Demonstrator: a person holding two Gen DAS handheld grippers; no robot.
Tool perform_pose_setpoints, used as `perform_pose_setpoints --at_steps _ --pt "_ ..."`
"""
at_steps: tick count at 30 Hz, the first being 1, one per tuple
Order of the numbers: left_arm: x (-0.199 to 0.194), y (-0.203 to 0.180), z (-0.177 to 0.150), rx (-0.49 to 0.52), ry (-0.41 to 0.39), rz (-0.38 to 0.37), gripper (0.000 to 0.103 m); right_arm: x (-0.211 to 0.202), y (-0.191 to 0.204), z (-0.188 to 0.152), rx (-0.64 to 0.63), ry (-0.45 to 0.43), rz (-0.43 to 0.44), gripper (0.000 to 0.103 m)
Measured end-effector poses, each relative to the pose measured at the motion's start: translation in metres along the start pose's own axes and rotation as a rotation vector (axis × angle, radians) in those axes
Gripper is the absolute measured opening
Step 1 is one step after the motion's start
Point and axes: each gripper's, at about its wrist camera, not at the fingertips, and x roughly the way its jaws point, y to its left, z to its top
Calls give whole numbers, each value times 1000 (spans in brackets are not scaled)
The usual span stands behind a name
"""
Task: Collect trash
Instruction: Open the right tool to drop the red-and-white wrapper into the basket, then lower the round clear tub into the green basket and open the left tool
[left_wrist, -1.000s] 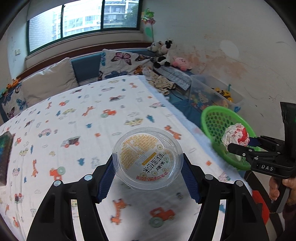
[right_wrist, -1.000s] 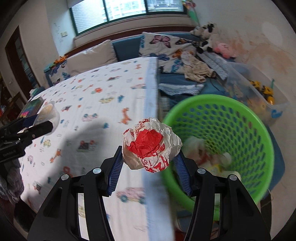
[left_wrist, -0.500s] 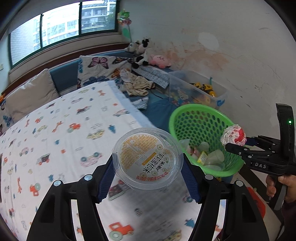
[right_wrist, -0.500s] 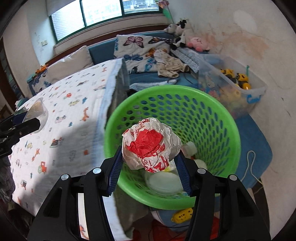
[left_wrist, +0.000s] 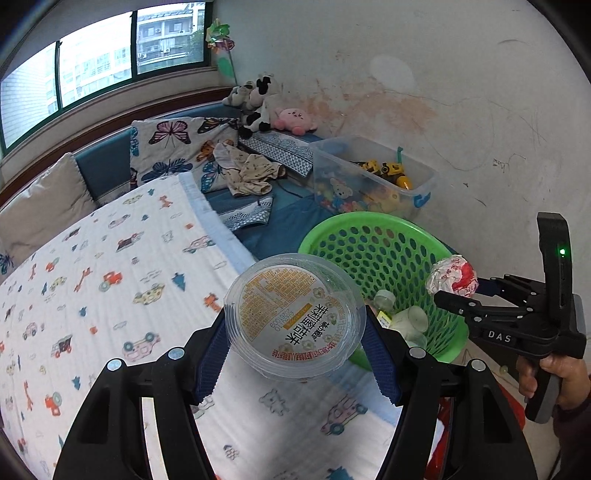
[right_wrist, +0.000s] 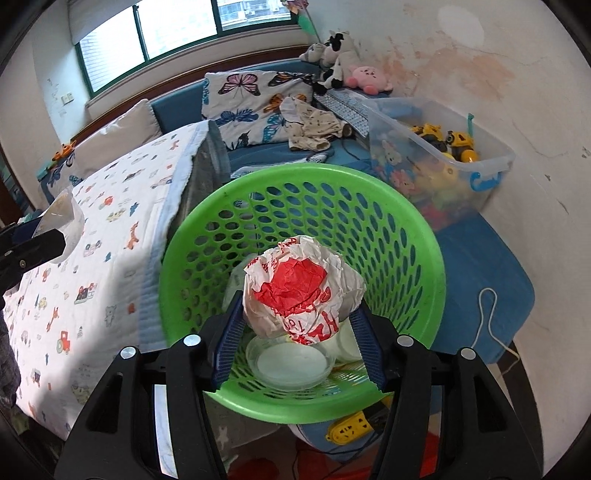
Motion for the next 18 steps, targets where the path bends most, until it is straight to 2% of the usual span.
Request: perform_pose_setpoints --at_steps 4,8,18 --pt "6 -7 6 6 4 -7 65 2 -5 2 6 -1 -3 60" --pt "11 -13 11 11 9 -14 65 1 -8 2 12 -11 -5 66" --pt "26 -32 22 24 22 -41 65 -12 -18 -6 33 -26 4 67"
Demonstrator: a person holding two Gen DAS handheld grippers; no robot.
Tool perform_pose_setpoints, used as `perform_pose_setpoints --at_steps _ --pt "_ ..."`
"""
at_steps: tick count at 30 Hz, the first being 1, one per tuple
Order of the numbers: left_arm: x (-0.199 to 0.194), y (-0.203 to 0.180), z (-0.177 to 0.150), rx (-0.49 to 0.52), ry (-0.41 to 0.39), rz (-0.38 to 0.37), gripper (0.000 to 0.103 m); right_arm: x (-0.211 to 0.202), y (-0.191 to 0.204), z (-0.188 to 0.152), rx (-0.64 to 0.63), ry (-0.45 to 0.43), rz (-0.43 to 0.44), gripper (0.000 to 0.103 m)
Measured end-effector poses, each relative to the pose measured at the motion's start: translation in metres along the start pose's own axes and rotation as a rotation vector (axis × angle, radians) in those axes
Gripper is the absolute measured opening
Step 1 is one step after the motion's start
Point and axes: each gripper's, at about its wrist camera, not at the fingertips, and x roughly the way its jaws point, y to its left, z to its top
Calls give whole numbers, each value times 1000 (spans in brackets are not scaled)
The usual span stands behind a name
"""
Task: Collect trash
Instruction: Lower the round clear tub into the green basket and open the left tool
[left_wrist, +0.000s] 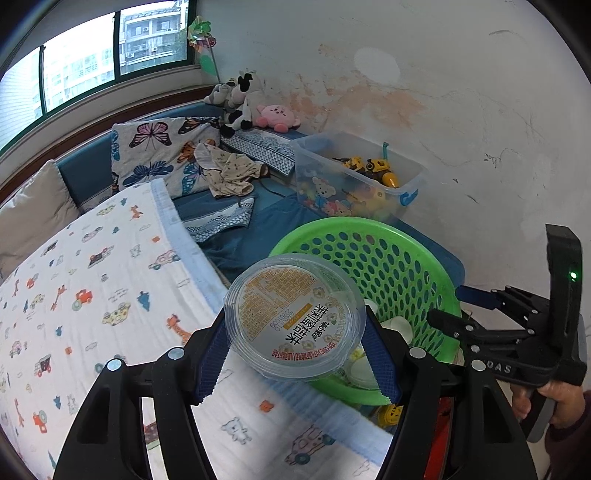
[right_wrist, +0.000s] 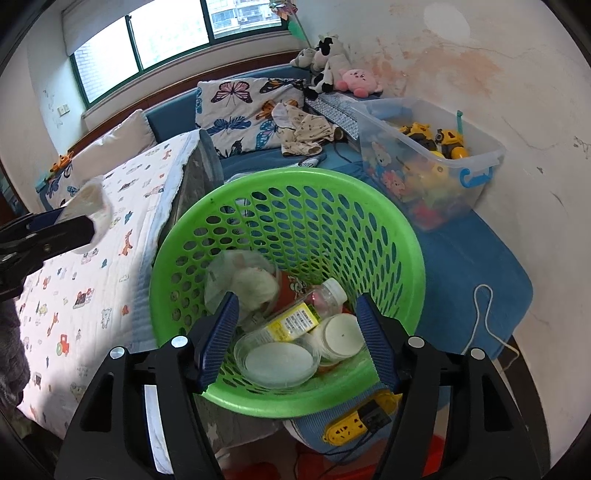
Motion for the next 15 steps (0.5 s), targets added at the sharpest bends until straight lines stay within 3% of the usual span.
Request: perform_pose_setpoints --at_steps 15 --pt "32 -31 9 29 44 -26 66 -23 -5 -17 10 -23 15 71"
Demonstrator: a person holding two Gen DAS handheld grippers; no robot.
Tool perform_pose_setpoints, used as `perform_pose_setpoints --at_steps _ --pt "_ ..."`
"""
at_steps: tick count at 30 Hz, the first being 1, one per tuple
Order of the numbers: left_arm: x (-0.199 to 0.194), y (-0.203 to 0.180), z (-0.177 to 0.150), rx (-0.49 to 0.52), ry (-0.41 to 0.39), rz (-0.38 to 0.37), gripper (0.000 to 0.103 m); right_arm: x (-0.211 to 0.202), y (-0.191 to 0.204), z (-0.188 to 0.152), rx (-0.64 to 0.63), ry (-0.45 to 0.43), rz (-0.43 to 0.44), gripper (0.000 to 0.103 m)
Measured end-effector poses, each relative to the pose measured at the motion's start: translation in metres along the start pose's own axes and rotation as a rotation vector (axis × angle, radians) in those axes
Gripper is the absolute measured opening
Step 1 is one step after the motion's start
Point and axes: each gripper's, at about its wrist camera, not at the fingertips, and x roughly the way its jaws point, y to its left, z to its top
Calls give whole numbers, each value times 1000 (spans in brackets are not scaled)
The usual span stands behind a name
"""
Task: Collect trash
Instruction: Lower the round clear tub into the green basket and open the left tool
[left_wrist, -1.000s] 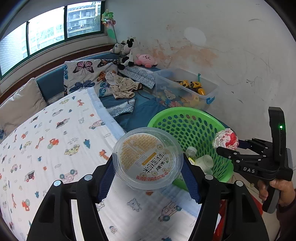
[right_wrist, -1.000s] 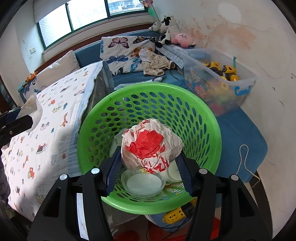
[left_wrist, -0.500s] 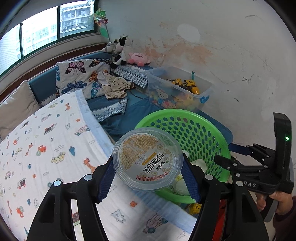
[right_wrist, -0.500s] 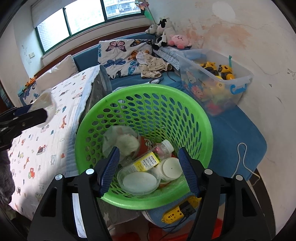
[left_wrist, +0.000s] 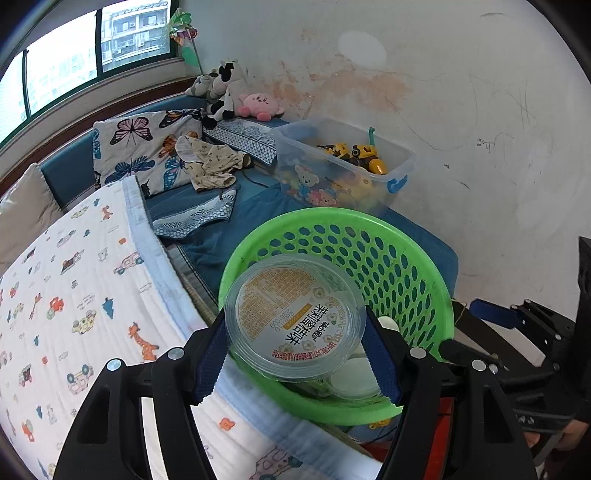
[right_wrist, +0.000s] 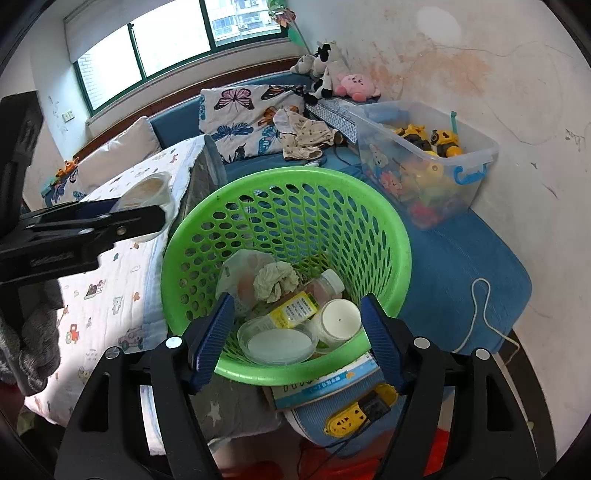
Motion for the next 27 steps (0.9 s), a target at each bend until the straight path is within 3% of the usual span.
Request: perform_pose_setpoints --at_steps 11,27 --pt "17 -10 6 1 30 -20 66 -6 1 -6 -3 -8 2 72" --pt "18 -8 5 -33 20 -57 77 -11 4 -9 3 -9 11 72"
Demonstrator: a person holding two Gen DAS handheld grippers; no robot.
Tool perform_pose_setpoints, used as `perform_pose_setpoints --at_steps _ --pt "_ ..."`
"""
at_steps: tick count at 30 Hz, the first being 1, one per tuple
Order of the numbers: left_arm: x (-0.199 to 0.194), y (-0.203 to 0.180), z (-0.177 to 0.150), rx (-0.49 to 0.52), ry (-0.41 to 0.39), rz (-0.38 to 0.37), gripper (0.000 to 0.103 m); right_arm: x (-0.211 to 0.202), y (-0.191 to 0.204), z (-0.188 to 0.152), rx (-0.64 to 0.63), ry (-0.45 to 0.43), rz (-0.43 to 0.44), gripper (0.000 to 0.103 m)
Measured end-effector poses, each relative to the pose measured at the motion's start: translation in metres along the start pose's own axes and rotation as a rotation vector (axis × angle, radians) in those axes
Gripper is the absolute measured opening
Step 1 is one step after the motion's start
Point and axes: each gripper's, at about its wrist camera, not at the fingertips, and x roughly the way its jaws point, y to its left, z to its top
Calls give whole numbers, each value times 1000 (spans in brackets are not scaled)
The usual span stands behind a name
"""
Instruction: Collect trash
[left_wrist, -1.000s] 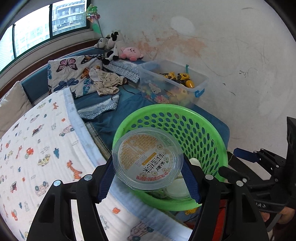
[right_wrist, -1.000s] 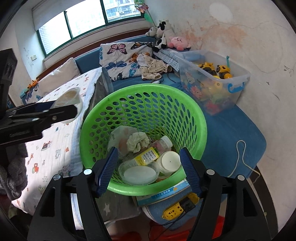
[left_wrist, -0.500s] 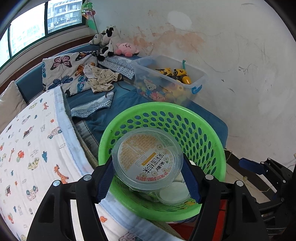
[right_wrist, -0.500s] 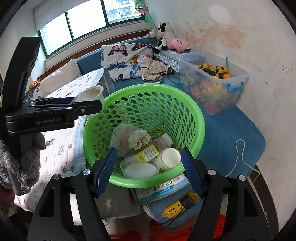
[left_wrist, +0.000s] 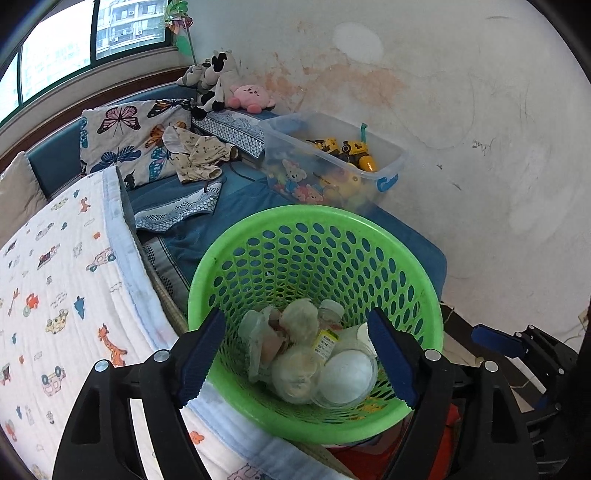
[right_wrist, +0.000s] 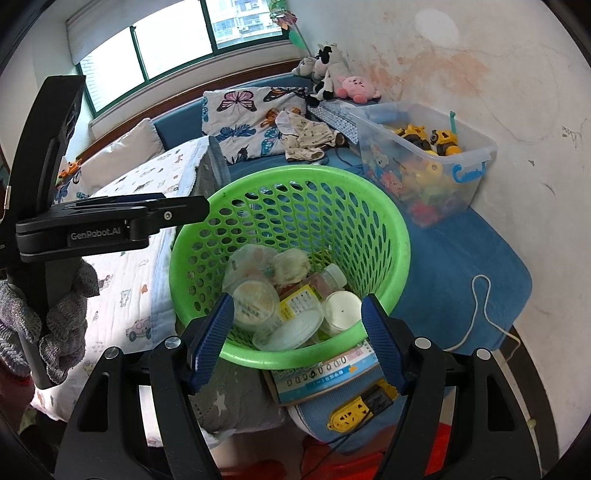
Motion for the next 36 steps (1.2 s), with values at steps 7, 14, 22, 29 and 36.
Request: perform_pose_setpoints --at_steps 7,14,22,29,36 --pt "-22 13 -9 -18 -30 25 78 -1 10 -1 -10 0 21 72" --pt "-49 29 -27 -43 -63 68 86 -5 32 -2 -30 -13 49 76" --pt "-85 58 -52 -91 -98 109 93 -3 65 -3 -65 -16 93 85" --pt "-110 85 -74 -139 -117 186 95 -4 94 -5 -98 -12 114 92" --pt "-138 116 -102 -207 -128 241 96 -1 115 -13 -102 2 139 98"
